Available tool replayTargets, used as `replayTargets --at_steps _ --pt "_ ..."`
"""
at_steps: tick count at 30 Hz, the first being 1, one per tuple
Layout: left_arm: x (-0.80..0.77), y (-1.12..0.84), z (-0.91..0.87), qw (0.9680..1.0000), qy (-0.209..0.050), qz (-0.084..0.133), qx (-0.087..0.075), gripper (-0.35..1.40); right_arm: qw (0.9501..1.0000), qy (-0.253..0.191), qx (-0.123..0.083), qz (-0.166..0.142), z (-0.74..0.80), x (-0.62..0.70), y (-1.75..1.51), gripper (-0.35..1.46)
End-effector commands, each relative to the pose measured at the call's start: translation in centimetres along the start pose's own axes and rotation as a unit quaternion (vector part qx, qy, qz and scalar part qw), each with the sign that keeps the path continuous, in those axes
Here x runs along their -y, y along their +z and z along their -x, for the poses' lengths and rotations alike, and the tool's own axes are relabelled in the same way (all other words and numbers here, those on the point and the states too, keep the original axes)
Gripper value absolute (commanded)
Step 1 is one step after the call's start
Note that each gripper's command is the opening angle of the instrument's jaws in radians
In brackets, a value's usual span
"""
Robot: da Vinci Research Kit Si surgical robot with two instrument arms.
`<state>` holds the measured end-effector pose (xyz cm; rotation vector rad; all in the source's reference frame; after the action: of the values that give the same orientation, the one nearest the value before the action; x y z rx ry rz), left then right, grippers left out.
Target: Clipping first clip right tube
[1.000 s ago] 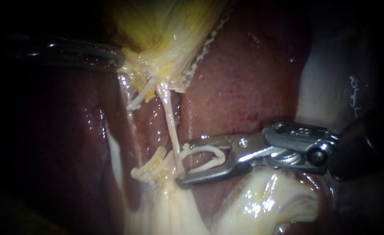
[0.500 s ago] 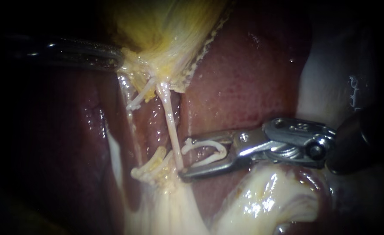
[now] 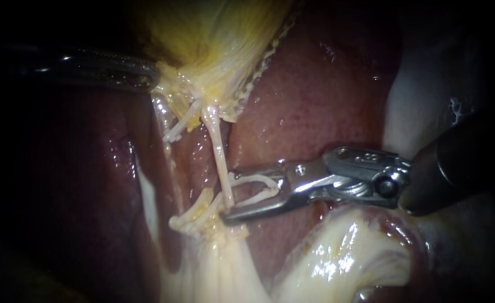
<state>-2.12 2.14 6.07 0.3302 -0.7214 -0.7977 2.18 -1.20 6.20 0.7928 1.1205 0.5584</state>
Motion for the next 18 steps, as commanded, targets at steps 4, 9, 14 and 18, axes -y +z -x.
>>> replayTargets --at_steps 4,9,14,18 --pt "0.0 0.0 0.0 1.0 0.0 0.0 0.0 -0.35 0.9995 0.012 -0.023 -0.015 -0.05 0.05 0.1 0.5" --pt "0.0 0.01 0.0 1.0 0.0 0.0 0.0 -0.35 0.9981 0.028 -0.039 -0.039 -0.1 0.15 0.17 0.5" --pt "0.0 0.01 0.0 1.0 0.0 0.0 0.0 -0.35 0.9964 0.039 -0.044 -0.061 -0.12 0.27 0.18 0.5" --pt "0.0 0.01 0.0 1.0 0.0 0.0 0.0 -0.35 0.9952 0.044 -0.04 -0.078 -0.13 0.38 0.17 0.5"
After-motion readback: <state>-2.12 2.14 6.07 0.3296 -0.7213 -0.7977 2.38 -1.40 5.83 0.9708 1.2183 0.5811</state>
